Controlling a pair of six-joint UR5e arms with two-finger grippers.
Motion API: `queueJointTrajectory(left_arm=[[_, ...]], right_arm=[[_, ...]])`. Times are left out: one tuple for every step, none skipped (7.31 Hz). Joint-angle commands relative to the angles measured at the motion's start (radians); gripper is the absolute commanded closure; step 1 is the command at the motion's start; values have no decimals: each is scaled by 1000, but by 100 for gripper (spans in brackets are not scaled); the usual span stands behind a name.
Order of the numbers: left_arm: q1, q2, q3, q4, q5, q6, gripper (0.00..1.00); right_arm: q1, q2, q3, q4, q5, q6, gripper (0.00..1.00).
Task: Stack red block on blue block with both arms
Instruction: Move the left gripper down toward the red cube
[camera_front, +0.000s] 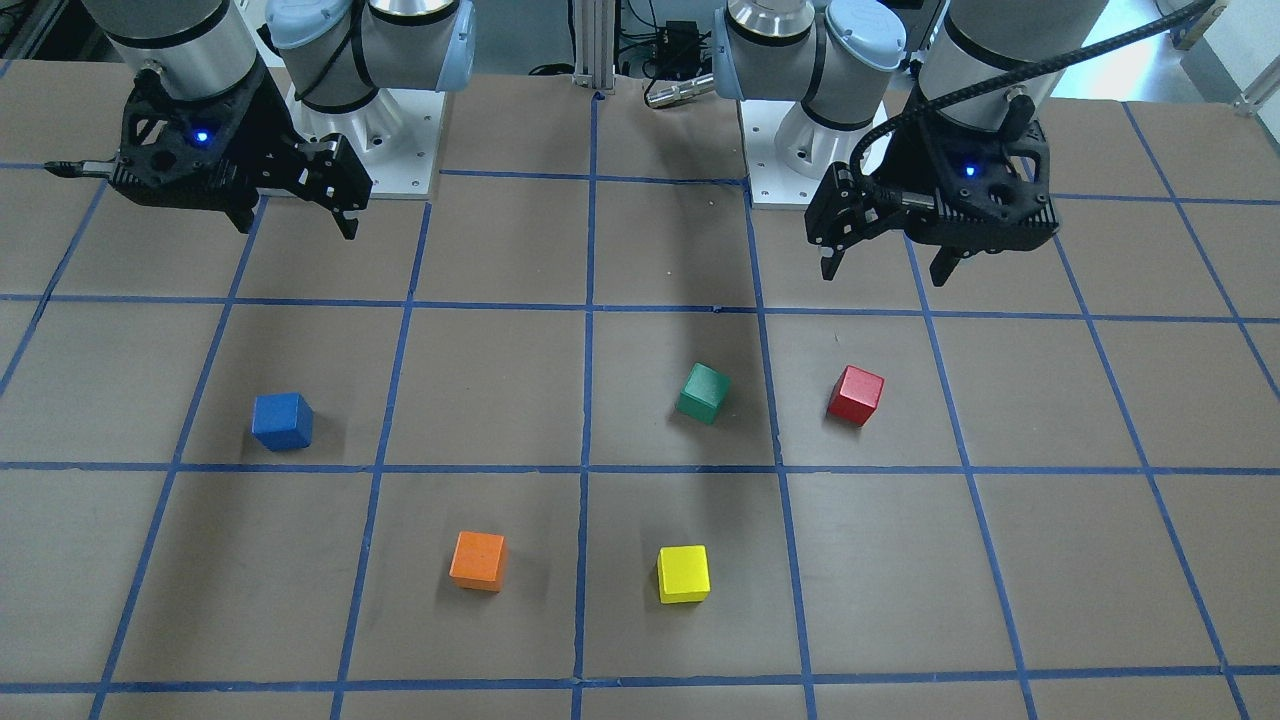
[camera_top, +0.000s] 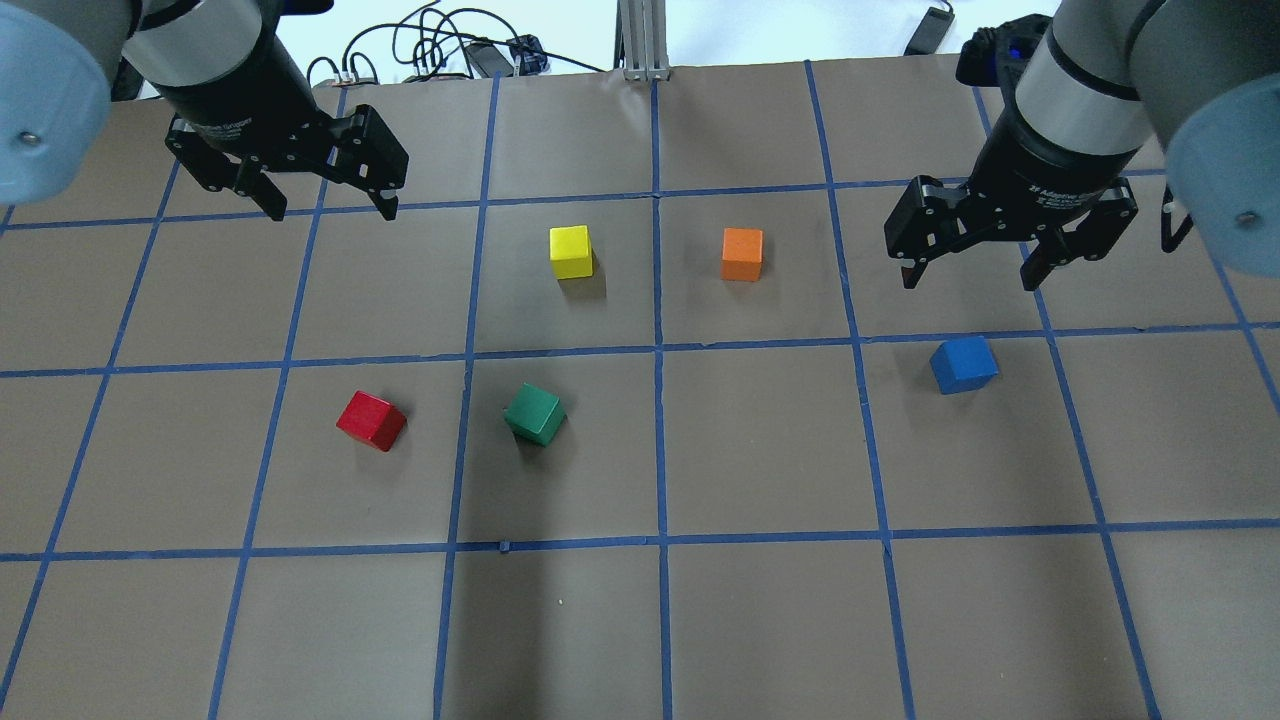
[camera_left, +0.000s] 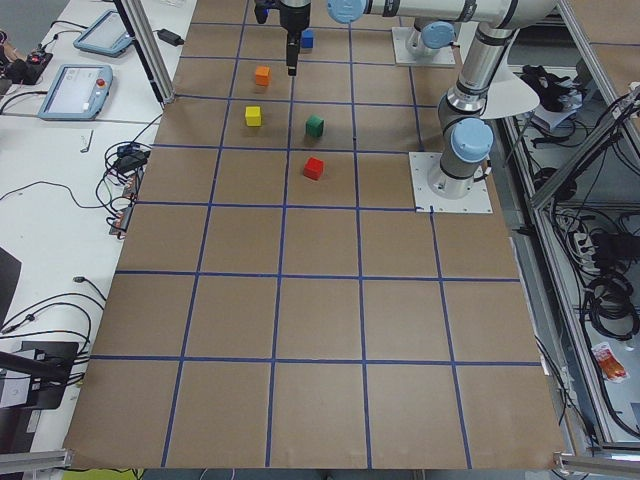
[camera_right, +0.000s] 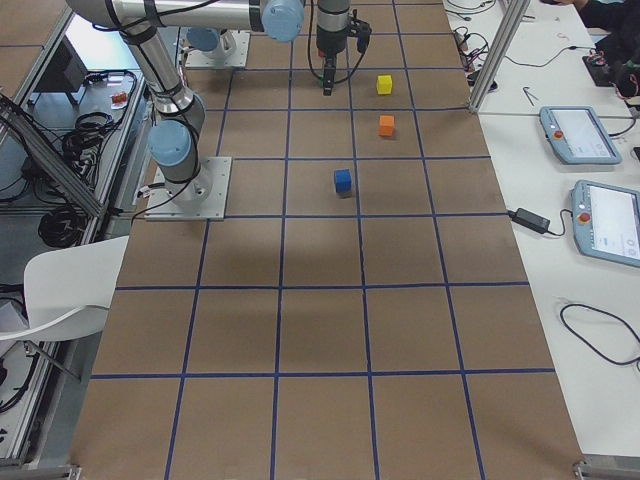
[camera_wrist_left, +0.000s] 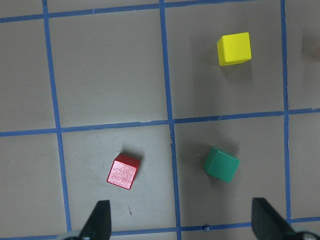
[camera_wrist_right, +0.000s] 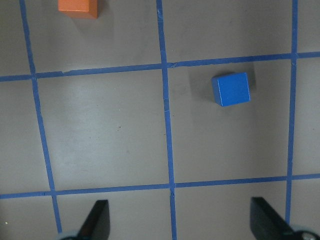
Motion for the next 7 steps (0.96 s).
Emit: queueJointTrajectory(left_arm=[[-7,-6,-4,-12,6,-3,0],[-9,-7,-3,-11,6,-3,0],[-9,-6,-3,-12,6,-3,0],[-9,-4,-1,-12,20,-2,0],[-10,-3,0,-11,46,-3,0],[-10,-1,2,-12,41,-3,0],[-10,-4,0,-14,40,-3,0]], right_arm=[[-6,-13,-8,5,17,-8,0],[-2,-18,-13,3,17,-11,0],[0,-18,-12,5,17,-11,0],[-3,-18,-9,6,12,-14,0],[-3,-18,-7,6,5,-14,0],[-3,-18,-5,6,-2,-16,0],[-3,-18,-7,6,-2,-16,0]])
